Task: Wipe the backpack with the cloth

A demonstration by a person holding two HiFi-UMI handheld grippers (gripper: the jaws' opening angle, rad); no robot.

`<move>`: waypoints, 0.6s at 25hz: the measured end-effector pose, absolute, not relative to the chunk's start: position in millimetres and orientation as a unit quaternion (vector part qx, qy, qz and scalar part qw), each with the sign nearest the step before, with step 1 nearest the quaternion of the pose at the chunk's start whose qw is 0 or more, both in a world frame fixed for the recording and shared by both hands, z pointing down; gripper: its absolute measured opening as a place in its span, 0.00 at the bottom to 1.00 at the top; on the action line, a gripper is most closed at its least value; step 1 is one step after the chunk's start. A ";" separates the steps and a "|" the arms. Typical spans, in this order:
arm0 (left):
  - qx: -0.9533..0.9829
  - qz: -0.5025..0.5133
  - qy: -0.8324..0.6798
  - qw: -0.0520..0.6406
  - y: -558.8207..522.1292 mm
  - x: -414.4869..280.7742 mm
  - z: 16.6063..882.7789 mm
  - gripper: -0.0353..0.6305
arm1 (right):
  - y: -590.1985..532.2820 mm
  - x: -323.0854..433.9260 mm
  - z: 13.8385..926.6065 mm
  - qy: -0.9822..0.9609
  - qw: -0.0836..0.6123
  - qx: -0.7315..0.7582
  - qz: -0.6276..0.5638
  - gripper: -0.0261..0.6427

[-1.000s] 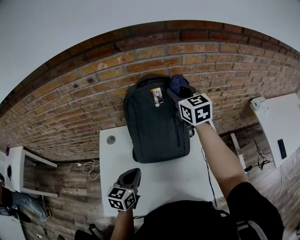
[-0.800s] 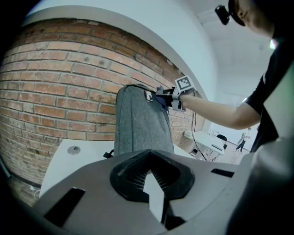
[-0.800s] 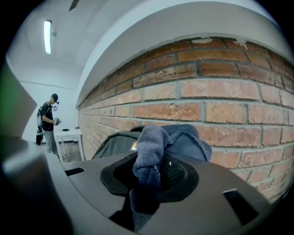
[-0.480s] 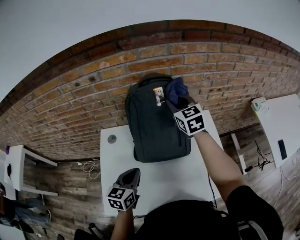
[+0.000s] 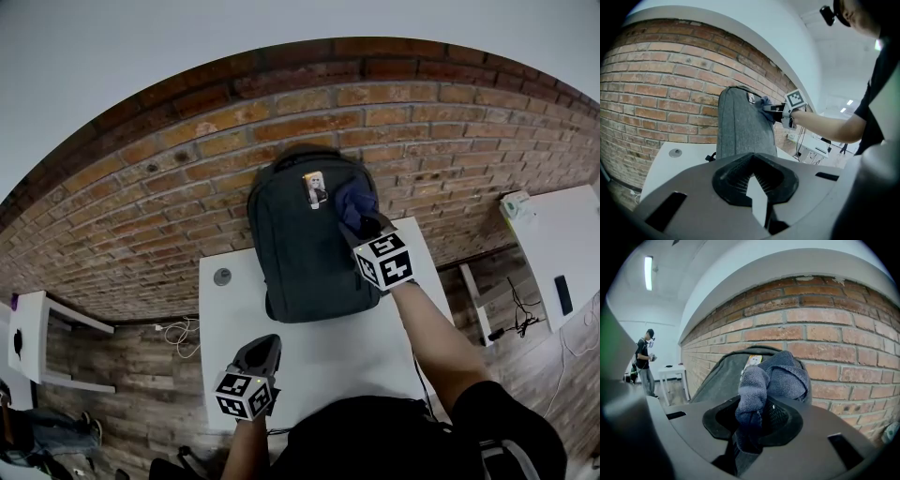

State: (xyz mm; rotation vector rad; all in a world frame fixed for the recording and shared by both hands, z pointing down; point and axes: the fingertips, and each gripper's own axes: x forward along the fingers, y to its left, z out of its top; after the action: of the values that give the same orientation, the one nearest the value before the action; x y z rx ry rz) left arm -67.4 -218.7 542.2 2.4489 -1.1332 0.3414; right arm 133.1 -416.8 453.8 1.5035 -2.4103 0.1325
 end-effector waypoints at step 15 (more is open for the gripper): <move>0.886 0.123 -0.399 0.202 -220.0 -61.3 540.0 0.05 | -361.0 136.6 515.2 -0.836 0.158 0.520 0.076 0.19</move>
State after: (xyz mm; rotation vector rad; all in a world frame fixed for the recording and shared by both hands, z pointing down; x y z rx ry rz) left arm -61.3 -220.0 540.0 2.4730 -1.1137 0.3437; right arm 136.6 -361.0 515.2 1.4868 -2.3904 0.2175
